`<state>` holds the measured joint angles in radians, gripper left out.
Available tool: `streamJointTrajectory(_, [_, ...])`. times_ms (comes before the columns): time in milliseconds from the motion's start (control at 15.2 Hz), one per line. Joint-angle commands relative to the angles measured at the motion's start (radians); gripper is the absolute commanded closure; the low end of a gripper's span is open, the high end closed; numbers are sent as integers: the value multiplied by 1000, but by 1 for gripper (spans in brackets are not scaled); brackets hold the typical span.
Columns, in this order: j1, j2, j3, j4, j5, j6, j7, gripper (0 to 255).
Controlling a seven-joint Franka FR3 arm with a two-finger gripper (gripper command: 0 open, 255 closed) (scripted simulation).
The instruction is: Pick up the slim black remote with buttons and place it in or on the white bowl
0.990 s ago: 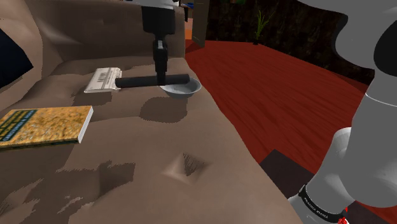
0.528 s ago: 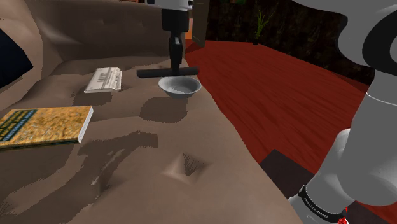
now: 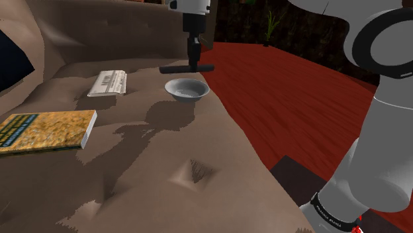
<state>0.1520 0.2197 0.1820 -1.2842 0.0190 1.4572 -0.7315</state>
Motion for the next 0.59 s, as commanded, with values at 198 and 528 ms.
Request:
streamJointTrajectory(198, [-7,-20,-3,-87,4,68,-13,255])
streamJointTrajectory(528, [-10,-38,-4,-179,7,142,-18,255])
